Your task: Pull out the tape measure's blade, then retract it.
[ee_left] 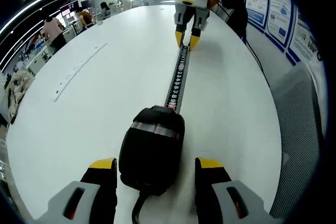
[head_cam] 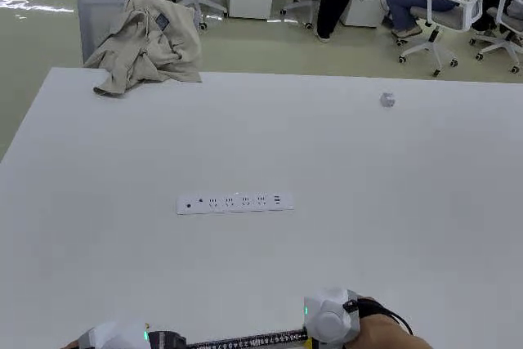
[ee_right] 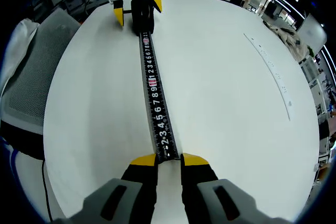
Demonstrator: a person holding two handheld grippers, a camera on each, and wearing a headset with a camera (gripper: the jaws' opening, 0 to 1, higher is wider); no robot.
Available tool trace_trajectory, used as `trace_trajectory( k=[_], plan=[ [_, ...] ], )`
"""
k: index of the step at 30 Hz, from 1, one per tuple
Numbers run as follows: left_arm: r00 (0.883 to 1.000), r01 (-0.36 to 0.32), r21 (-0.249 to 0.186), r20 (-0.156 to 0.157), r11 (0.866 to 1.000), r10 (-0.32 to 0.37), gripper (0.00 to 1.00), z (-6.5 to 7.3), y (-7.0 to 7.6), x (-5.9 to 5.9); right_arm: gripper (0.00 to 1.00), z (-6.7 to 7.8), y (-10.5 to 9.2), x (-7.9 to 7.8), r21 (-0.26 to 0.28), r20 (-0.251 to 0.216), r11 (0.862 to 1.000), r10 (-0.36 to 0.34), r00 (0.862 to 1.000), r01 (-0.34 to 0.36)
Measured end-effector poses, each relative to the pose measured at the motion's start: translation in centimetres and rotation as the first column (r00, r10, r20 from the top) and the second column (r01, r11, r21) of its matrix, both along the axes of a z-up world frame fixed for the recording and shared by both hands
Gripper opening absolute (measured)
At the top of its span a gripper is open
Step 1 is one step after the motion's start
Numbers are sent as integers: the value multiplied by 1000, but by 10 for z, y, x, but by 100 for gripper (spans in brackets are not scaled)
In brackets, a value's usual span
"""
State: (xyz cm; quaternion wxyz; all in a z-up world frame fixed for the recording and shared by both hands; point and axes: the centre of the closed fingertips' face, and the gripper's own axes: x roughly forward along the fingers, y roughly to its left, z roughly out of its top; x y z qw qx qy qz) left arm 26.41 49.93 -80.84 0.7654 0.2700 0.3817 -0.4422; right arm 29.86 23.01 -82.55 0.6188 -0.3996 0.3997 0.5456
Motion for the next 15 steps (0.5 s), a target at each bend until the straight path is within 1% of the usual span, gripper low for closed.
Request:
trace_trajectory(
  k=[3,5,7,8,9,10,11,12,14,15],
  plan=[
    [999,-40,-20,1,999,40,59,2,4,-2,17,0,-1,1,9,8,1000,-22,1000,22],
    [999,-53,-20,6,998,53,60,0,8,-4,18,-1,-1,2,10,16,1000,-30,999,30],
    [997,-82,-34,3,996,82,61,2,10,-6,18,1,-1,2,11,27,999,-37,999,37],
    [995,-102,-42,8,994,102,61,4,11,-5,19,1,-1,3,12,34,999,-46,998,46],
    [993,-115,-52,7,992,115,62,5,12,-6,19,0,-1,3,15,34,999,-52,998,52],
    [991,-132,-69,3,989,133,62,6,11,-6,20,0,-1,4,19,36,998,-60,998,60],
    [987,-158,-83,5,984,159,63,7,13,-5,21,1,-2,5,26,45,997,-80,996,79],
    [986,-164,-85,8,983,165,64,7,14,-6,21,1,-2,5,31,47,996,-89,995,88],
    [981,-192,-103,2,976,194,65,9,14,-9,22,1,-4,6,46,48,992,-119,992,116],
    [979,-203,-106,6,973,205,66,10,15,-9,23,1,-5,7,54,48,990,-137,989,134]
  ],
)
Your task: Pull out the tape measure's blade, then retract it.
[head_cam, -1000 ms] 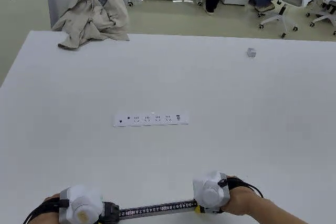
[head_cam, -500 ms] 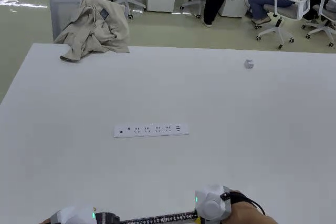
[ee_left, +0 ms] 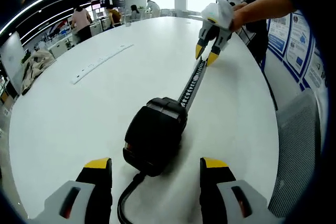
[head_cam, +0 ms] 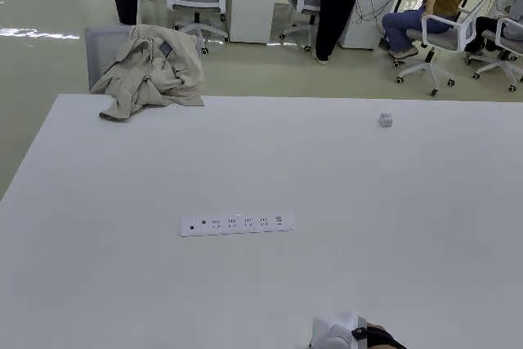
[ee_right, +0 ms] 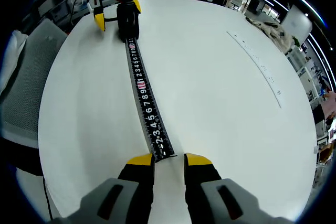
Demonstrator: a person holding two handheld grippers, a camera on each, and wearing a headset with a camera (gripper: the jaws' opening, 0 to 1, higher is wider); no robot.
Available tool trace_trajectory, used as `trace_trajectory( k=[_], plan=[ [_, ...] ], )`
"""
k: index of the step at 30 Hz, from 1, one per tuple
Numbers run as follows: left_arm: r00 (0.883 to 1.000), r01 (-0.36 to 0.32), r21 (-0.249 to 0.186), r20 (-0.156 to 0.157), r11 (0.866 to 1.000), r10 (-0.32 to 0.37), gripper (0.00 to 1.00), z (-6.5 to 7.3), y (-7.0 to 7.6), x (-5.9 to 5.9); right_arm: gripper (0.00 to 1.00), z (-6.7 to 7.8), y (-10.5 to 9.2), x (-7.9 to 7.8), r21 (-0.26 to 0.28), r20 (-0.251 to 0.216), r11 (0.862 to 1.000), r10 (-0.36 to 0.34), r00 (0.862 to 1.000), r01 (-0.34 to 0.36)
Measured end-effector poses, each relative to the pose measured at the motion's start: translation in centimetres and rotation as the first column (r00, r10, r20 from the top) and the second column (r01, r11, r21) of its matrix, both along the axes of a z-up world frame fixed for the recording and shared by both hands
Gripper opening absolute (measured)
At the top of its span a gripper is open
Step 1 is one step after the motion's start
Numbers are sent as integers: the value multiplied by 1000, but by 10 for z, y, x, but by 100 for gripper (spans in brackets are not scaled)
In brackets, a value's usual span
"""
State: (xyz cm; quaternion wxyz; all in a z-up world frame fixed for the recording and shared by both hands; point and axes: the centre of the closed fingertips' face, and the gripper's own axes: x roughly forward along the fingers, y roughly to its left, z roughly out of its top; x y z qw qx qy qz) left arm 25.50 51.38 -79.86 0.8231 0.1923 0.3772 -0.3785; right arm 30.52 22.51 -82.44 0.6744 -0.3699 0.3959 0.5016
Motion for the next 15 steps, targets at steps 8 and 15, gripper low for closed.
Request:
trace_trajectory(
  k=[8,15],
  plan=[
    [995,-102,-52,-3,993,102,69,2,5,-7,24,3,-2,0,41,29,995,-92,995,90],
    [982,-187,-97,-16,978,186,73,7,14,-11,31,3,-1,-6,86,24,982,-170,985,167]
  ],
)
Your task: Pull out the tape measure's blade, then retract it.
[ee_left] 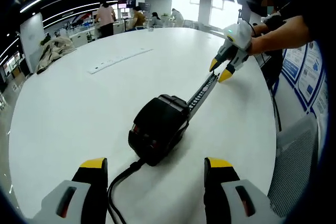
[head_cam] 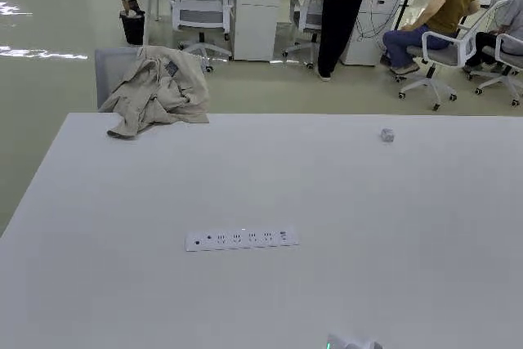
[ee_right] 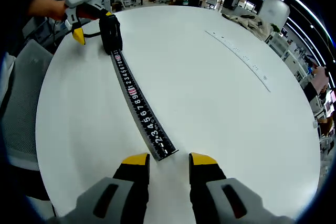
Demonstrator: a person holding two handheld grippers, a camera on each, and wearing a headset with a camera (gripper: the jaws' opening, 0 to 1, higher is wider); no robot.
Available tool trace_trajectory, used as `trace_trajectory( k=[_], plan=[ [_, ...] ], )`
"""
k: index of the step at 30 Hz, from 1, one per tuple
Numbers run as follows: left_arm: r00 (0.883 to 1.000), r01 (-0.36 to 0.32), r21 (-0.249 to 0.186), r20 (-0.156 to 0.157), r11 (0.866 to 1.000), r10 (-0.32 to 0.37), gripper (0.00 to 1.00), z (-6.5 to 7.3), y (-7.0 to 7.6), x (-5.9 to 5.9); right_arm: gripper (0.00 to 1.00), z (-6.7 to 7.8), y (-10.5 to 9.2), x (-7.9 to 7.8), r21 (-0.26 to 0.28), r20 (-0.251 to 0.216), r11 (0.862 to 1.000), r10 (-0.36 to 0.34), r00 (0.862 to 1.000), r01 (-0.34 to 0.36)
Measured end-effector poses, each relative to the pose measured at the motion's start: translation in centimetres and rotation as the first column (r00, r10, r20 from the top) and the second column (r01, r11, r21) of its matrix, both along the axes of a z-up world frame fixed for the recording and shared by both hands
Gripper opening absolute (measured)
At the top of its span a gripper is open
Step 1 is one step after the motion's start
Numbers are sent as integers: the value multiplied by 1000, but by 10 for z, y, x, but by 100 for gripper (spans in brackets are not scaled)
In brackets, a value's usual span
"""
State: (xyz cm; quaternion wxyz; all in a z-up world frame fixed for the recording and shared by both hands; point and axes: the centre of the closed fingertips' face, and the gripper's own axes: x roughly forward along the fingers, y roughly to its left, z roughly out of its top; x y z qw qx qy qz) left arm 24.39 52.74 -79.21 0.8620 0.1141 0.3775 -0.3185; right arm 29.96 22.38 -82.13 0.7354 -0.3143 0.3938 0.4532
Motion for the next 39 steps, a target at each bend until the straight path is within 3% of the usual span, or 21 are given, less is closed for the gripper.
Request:
trace_trajectory(
  k=[5,10,24,27,39],
  plan=[
    [998,-64,-26,12,998,64,78,5,8,-2,32,3,0,-5,33,13,998,-54,998,53],
    [994,-105,-49,8,993,105,81,7,12,-7,33,11,-3,-4,123,0,978,-169,986,168],
    [982,-188,-100,-5,977,189,91,6,22,-24,45,35,-4,-29,195,13,948,-260,965,253],
    [978,-205,-97,11,974,207,95,10,25,-29,48,38,-4,-37,203,8,941,-278,961,270],
    [961,-268,-157,34,951,276,100,21,30,-46,55,49,0,-67,247,-5,911,-338,941,329]
  ],
)
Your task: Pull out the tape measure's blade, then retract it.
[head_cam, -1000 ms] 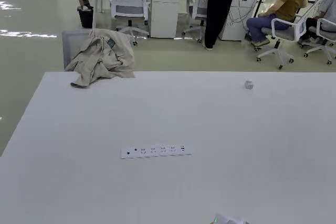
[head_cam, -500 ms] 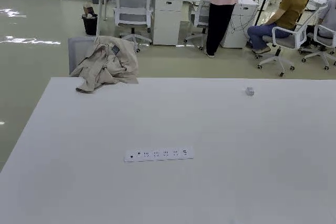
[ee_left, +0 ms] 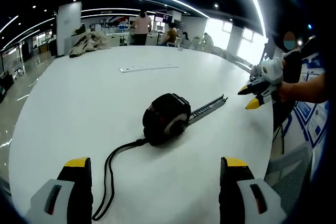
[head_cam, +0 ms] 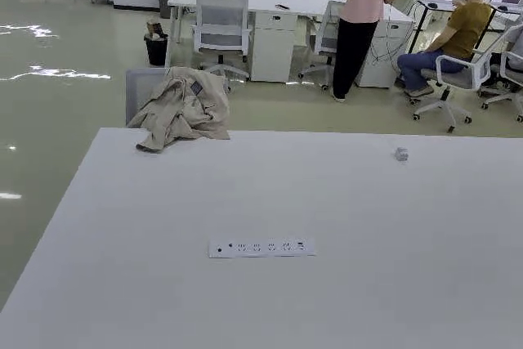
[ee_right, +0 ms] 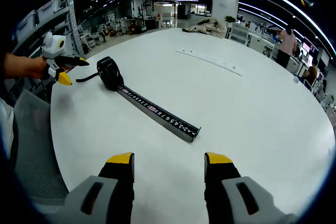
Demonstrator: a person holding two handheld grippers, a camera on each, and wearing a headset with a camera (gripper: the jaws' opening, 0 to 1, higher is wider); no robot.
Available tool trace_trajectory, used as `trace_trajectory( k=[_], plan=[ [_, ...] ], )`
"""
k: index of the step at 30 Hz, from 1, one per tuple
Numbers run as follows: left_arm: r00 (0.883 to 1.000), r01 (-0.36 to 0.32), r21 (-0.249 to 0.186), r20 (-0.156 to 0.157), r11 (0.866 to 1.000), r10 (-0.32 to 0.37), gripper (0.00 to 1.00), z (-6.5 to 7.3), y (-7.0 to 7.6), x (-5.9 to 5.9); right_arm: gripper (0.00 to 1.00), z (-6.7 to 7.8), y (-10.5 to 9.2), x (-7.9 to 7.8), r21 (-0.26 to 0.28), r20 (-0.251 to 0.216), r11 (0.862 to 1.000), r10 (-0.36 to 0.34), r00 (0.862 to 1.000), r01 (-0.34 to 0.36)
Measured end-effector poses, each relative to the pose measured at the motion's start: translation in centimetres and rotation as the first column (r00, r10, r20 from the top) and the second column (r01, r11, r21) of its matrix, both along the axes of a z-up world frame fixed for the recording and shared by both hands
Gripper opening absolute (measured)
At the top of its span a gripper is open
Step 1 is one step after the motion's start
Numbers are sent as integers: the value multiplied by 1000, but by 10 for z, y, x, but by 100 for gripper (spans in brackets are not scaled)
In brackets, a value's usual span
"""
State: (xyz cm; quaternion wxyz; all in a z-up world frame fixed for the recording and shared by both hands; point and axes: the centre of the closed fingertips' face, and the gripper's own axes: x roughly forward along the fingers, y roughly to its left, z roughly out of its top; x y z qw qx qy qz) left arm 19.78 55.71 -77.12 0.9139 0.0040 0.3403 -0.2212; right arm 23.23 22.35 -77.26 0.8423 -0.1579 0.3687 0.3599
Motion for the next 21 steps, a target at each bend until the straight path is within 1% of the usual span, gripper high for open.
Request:
trace_trajectory(
  k=[2,6,10,13,15,18,21],
  plan=[
    [1000,-12,-9,2,1000,12,100,2,0,-4,56,1,2,-5,8,4,1000,-2,1000,2],
    [1000,-26,-13,0,1000,26,100,4,1,-13,58,2,5,-14,20,4,1000,-12,1000,11],
    [998,-59,-24,-5,998,59,100,4,6,-21,63,2,9,-25,25,-1,1000,-13,1000,13],
    [997,-80,-32,-7,996,80,100,4,9,-28,66,5,10,-33,30,-7,999,-15,1000,15],
    [996,-87,-43,-9,995,87,100,7,7,-33,67,7,11,-38,39,-7,999,-22,1000,22],
    [996,-91,-40,-11,995,91,100,7,8,-38,68,8,11,-44,43,-5,999,-24,1000,24],
    [995,-99,-46,-8,994,99,100,12,6,-42,70,11,12,-51,45,-7,999,-27,1000,27]
  ],
)
